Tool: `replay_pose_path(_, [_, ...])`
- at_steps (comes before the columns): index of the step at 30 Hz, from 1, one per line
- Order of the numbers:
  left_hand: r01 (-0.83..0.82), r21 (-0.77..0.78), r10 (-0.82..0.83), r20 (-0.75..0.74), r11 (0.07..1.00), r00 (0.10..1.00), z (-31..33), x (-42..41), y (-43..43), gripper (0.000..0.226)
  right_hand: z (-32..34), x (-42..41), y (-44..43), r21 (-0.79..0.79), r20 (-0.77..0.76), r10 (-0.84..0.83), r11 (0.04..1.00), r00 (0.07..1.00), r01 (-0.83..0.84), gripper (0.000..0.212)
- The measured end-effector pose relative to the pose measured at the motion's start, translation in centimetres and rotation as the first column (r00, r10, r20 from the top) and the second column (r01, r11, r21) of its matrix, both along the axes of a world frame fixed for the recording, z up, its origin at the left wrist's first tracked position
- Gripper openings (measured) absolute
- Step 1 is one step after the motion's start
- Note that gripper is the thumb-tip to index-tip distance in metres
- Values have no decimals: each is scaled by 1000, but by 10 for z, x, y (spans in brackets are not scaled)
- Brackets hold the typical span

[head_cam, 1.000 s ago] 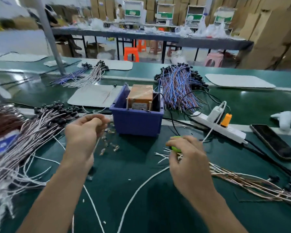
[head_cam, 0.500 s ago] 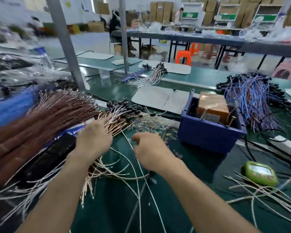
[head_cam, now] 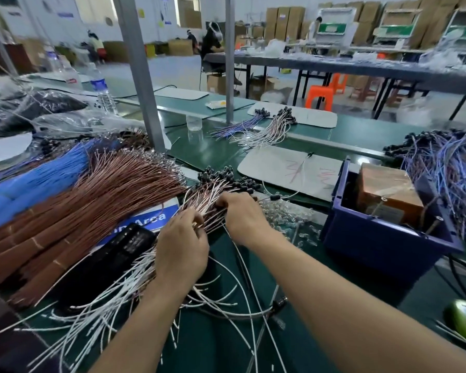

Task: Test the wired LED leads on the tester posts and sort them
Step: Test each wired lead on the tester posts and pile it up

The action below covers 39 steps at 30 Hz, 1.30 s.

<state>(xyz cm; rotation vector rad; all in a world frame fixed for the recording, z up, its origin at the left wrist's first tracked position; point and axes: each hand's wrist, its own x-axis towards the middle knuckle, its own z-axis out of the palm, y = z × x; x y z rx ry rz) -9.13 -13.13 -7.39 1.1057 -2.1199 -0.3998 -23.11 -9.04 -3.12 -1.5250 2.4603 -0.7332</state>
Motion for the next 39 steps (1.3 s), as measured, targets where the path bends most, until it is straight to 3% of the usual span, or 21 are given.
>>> replay_pose_path(6, [-16, -18, 16, -16, 1000, 1000, 1, 0, 0, 36, 9, 4, 6, -42, -225, 29, 998, 974, -40, 35])
replay_pose_path(10, [-20, -100, 17, -32, 995, 999, 4, 4, -2, 17, 37, 10, 38, -145, -292, -22, 989, 956, -22, 26])
replay_pose_path(13, [101, 101, -70, -276, 990, 959, 19, 14, -2, 10, 65, 8, 75, -241, -257, -105, 970, 961, 42, 24])
replay_pose_path(15, [274, 261, -115, -494, 926, 862, 38, 26, -4, 21, 78, 10, 109, -338, -113, -114, 939, 987, 70, 22])
replay_pose_path(17, [390, 284, -155, -599, 876, 785, 55, 38, -5, 20, 83, 19, 147, -407, -21, -135, 906, 991, 115, 20])
replay_pose_path(21, [622, 355, -419, -501, 698, 757, 83, 48, 8, 20, 69, 22, 213, -478, 176, -284, 813, 943, 334, 22])
replay_pose_path(25, [661, 507, -612, -291, 553, 736, 99, 41, 24, 16, 57, 9, 273, -509, 306, -476, 650, 825, 564, 23])
replay_pose_path(27, [639, 514, -599, -269, 572, 754, 104, 35, 27, 18, 50, 6, 299, -501, 361, -528, 585, 768, 638, 28])
replay_pose_path(29, [596, 471, -537, -270, 650, 799, 107, 30, 28, 21, 40, 5, 322, -464, 384, -577, 554, 721, 691, 33])
replay_pose_path(31, [528, 399, -477, -228, 750, 849, 104, 23, 31, 17, 29, 5, 342, -393, 357, -629, 570, 691, 722, 46])
replay_pose_path(33, [517, 378, -462, -231, 768, 856, 98, 13, 40, 15, 17, 4, 360, -293, 285, -652, 638, 702, 712, 53])
replay_pose_path(36, [632, 459, -480, -413, 624, 774, 88, -5, 62, 19, 9, 1, 384, -113, 173, -637, 745, 751, 657, 53])
replay_pose_path(39, [787, 535, -250, -752, 307, 610, 70, -24, 80, 18, 13, -5, 398, 20, 111, -579, 814, 807, 581, 54])
